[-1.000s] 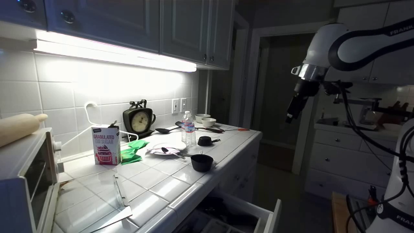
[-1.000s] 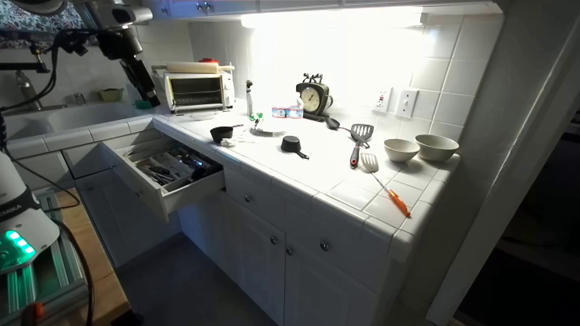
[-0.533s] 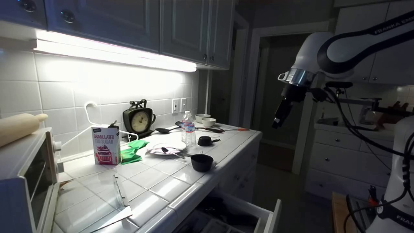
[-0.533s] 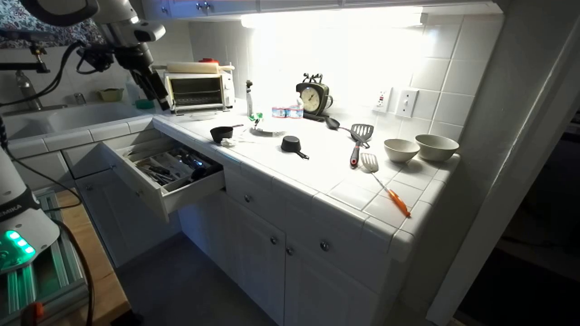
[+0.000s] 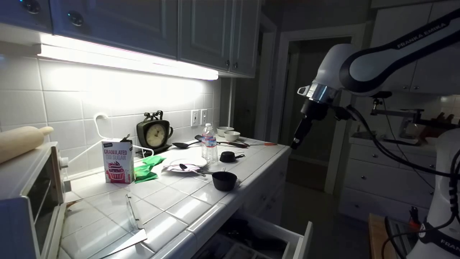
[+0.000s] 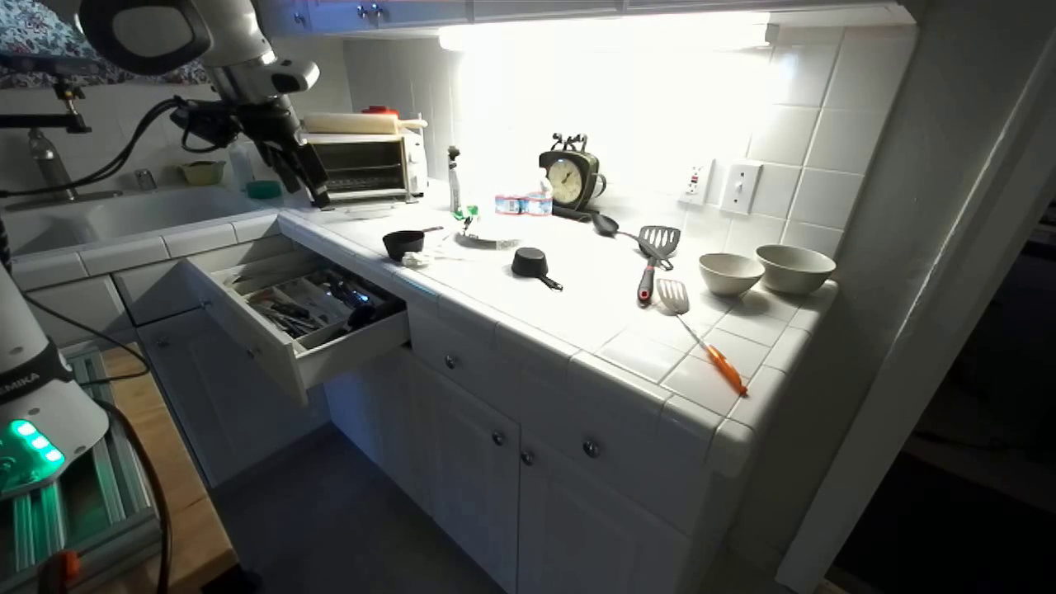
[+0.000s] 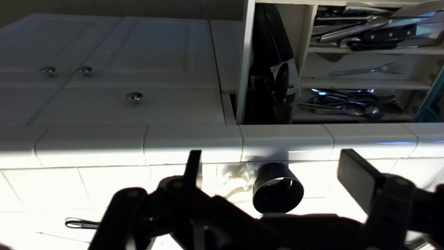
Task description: Stack the black measuring cups together.
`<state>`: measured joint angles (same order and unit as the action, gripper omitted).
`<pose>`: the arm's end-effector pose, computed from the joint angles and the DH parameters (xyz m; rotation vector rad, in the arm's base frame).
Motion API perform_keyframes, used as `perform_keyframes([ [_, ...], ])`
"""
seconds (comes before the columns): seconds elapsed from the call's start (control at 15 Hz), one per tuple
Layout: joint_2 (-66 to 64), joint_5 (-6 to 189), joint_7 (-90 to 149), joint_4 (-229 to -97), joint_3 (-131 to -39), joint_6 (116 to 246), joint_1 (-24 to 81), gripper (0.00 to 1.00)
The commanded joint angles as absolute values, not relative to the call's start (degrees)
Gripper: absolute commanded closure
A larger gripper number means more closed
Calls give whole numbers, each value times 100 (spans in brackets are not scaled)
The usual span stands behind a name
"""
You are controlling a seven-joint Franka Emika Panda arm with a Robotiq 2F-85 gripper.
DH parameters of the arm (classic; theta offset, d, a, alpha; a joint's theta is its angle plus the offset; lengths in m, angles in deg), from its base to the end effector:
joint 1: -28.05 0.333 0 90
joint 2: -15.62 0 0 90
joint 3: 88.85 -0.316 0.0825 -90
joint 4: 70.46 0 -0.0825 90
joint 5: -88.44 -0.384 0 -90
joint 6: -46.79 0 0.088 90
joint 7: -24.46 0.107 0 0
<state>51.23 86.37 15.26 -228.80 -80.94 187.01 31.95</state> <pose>0.3665 -0.0234 0.4222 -3.0274 -0.1207 -0.4720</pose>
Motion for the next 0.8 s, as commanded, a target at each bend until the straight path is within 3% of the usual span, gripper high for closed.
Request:
perform_keyframes([
  [0.0, 5105, 8569, 1479, -22866, -8182, 18695, 3124, 0],
  [0.27, 5105, 8570, 1479, -22857, -8184, 18703, 3121, 0],
  [0.73, 3927, 9076, 3470, -22276, -9264, 18740, 2364, 0],
])
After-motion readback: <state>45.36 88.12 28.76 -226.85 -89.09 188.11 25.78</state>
